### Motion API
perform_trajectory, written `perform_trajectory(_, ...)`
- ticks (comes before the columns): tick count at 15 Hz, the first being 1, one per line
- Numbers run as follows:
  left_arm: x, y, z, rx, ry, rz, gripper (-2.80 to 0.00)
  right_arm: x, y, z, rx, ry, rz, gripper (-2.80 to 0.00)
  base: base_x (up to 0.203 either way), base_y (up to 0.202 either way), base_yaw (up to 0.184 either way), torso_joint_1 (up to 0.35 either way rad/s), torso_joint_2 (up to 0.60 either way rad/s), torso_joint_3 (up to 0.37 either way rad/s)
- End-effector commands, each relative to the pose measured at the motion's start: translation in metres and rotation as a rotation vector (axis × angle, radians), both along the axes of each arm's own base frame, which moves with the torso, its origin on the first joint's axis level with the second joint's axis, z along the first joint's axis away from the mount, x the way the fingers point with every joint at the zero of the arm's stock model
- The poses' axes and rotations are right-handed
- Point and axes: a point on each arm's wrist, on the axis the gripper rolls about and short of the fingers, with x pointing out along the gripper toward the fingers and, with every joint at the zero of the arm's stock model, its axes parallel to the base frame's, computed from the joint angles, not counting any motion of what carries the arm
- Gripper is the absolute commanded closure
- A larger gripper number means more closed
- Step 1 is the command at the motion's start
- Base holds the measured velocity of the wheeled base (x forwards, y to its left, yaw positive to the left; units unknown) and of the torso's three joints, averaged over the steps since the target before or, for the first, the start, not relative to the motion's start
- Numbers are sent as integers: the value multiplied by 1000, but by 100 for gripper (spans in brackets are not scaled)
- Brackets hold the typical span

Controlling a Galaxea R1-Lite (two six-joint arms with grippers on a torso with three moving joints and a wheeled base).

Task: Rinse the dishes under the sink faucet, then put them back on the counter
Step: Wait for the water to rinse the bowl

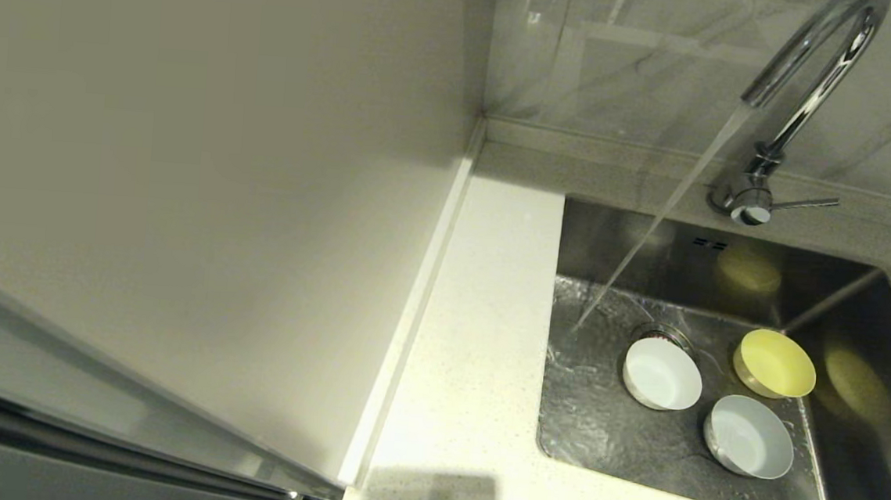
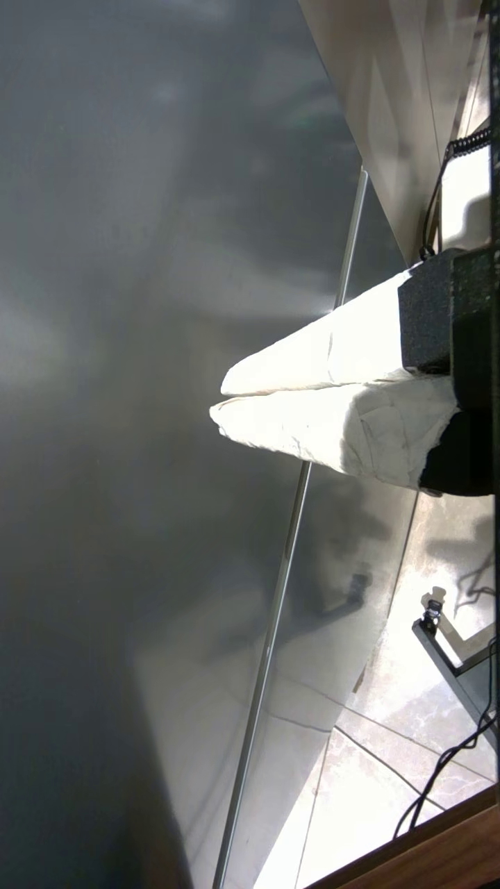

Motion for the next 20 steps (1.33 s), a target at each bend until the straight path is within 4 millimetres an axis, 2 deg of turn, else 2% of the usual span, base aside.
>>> perform_trajectory(1,0,0,0,-1,-4,-1,0,0,0,0,-1,0,0,0,0,0,0,0,0,0)
perform_trajectory(20,0,0,0,-1,-4,0,0,0,0,0,-1,0,0,0,0,0,0,0,0,0)
